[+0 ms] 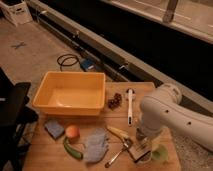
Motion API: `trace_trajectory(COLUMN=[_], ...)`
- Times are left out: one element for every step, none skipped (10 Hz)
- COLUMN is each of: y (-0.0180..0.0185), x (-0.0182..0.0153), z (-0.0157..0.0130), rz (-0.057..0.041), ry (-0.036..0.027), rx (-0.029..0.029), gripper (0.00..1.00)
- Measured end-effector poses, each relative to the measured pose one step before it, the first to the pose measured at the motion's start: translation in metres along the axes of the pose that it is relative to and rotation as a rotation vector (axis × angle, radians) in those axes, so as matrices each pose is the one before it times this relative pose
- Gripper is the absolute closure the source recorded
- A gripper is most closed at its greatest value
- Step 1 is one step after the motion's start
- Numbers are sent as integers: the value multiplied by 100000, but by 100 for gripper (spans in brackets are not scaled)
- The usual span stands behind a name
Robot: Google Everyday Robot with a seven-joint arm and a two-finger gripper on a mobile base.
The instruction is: Place eraser in paper cup
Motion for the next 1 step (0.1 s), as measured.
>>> trace_trajectory(y=[54], x=[57], z=[-23], rz=[249], ry=[-18], rx=[56], gripper=[27])
